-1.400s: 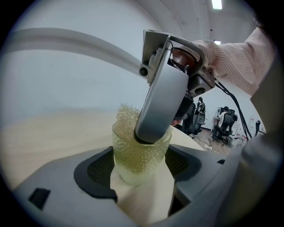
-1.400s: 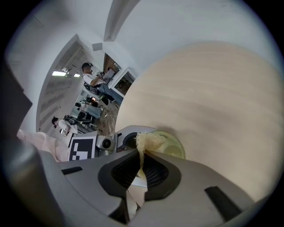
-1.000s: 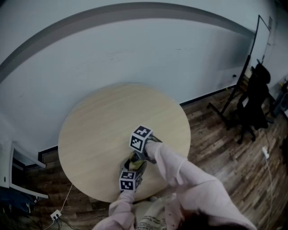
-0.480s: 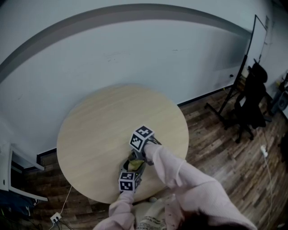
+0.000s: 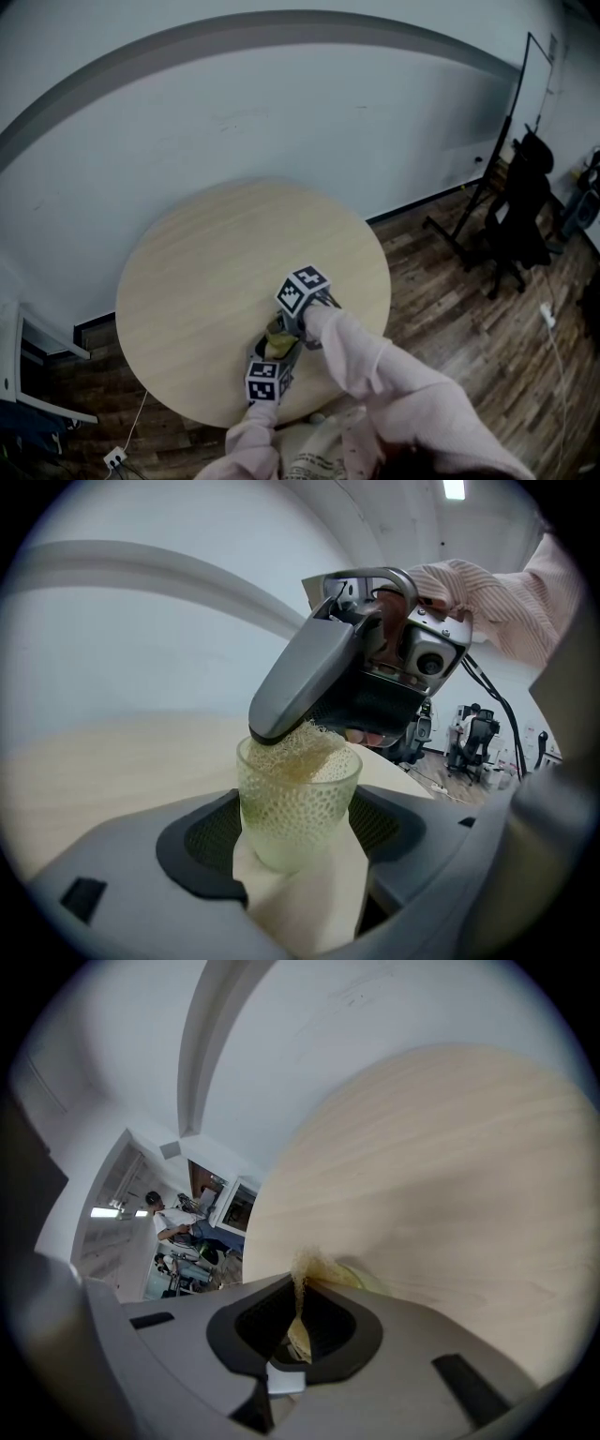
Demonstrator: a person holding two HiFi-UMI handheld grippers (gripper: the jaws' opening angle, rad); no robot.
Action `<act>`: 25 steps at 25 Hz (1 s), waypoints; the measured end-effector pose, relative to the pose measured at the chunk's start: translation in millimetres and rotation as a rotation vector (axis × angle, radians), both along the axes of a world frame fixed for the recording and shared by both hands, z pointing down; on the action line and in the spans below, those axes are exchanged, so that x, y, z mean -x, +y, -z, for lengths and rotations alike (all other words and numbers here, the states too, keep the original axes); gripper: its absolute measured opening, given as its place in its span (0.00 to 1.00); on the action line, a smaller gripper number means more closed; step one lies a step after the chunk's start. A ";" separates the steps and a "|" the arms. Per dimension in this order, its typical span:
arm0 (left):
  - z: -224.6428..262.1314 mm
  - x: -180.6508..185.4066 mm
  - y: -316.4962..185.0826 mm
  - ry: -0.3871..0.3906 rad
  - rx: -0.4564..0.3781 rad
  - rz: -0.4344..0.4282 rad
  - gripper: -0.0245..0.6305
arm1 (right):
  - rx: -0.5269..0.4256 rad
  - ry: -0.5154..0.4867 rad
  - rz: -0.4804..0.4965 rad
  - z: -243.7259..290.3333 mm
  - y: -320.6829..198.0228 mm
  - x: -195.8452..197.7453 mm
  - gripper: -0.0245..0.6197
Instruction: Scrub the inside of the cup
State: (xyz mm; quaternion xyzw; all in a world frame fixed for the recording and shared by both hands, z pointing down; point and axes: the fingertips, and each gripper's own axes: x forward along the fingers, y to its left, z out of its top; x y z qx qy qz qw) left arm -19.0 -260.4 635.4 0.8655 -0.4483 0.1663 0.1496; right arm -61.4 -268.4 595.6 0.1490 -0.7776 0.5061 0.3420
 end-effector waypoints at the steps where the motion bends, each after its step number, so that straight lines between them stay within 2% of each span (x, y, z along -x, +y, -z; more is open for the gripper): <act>1: 0.0 0.1 -0.4 0.000 -0.001 0.000 0.58 | 0.005 -0.010 -0.015 0.9 -0.8 -0.6 0.08; 9: -5.2 0.0 -0.5 -0.001 0.007 0.001 0.58 | 0.017 -0.044 -0.080 2.2 -3.7 -4.3 0.08; 19: -2.0 0.5 0.4 -0.009 0.008 0.002 0.59 | -0.015 -0.129 -0.016 10.5 11.9 -11.9 0.08; 25: -0.3 2.3 3.2 -0.009 -0.009 0.007 0.59 | -0.046 -0.145 0.006 11.6 17.1 -13.4 0.08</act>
